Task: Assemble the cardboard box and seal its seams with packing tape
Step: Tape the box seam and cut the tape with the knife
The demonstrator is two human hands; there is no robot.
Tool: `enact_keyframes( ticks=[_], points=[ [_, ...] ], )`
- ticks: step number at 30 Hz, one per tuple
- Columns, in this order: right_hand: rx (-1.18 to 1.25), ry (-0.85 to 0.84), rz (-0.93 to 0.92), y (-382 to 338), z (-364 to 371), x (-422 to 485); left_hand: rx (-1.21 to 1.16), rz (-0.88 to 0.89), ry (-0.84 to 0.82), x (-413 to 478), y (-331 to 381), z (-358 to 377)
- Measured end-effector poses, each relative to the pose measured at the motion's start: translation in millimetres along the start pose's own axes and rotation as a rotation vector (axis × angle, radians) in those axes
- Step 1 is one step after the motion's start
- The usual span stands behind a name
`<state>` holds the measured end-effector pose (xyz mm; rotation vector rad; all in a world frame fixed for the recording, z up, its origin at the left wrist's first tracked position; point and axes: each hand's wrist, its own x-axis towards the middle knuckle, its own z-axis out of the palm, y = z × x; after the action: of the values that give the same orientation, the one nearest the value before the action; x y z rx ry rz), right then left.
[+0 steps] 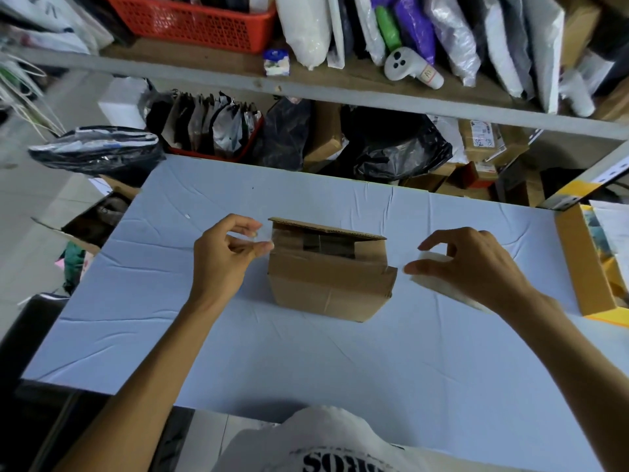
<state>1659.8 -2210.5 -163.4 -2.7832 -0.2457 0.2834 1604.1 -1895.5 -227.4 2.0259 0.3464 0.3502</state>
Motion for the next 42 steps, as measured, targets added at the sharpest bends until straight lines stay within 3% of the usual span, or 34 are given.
enact_keyframes(
  ticks=[9, 30, 37, 42],
  points=[
    [-0.023, -0.077, -0.065, 8.2, -2.0, 8.9, -0.034, -0.034, 0.019, -0.7, -7.3, -1.3],
    [-0.074, -0.003, 0.060, 24.2, 22.8, 24.7, -0.077, -0.015, -0.089, -1.1, -12.3, 13.9],
    [-0.049, -0.079, -0.167, 21.3, 10.6, 26.1, -0.088, -0.034, -0.235, 3.9, -14.7, 5.7],
    [-0.062, -0.252, -0.302, 23.2, 3.9, 36.0, -0.102, -0.026, -0.260, 5.6, -15.0, 5.1]
  ],
)
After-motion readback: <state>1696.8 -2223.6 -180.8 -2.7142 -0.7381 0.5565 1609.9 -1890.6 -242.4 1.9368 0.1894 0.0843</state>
